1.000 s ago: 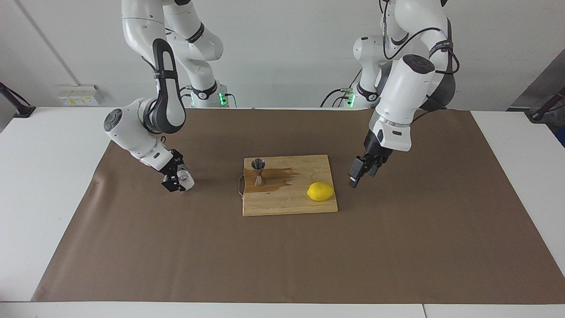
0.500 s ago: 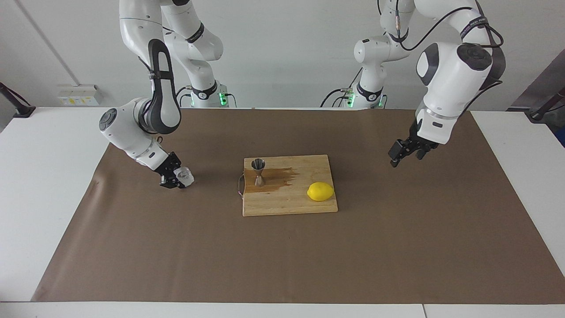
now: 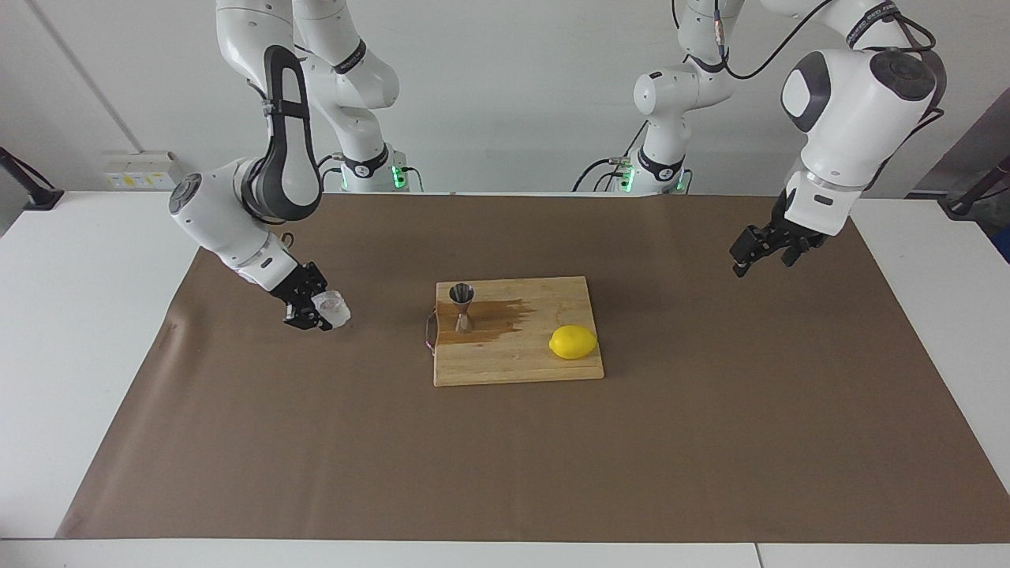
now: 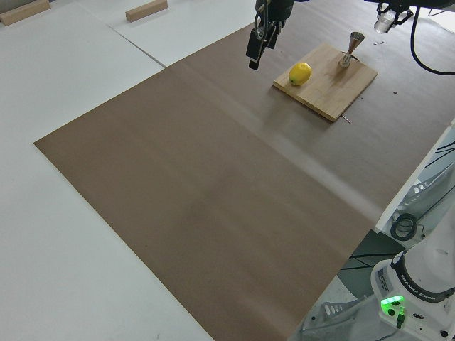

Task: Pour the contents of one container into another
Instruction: 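Grasp the clear glass with the right gripper and lift it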

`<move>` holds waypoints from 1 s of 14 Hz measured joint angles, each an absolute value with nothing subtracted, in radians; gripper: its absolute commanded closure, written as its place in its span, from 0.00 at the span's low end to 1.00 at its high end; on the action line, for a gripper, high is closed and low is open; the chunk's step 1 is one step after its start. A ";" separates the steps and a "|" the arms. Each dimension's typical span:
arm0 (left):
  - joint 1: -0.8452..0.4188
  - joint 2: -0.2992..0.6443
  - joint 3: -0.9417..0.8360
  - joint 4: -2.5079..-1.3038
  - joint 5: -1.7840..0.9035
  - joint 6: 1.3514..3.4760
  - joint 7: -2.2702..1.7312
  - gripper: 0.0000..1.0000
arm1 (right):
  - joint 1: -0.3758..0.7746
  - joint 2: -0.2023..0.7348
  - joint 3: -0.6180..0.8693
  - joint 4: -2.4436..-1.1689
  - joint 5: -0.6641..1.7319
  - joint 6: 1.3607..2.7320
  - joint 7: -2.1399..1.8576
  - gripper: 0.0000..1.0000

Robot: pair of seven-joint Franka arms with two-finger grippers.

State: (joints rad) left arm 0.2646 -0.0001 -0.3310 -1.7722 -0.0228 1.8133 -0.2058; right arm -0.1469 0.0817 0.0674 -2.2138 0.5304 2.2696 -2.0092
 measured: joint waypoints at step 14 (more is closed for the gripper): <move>-0.013 -0.030 -0.009 -1.755 -0.026 1.749 -0.017 0.00 | 0.212 0.061 0.076 -2.016 0.022 2.219 -1.147 1.00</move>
State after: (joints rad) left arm -0.0126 -0.0301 -0.0091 -1.7551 -0.0257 1.7487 -0.0170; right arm 0.2119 0.0614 0.0759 -2.0158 0.0221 2.2190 -1.1466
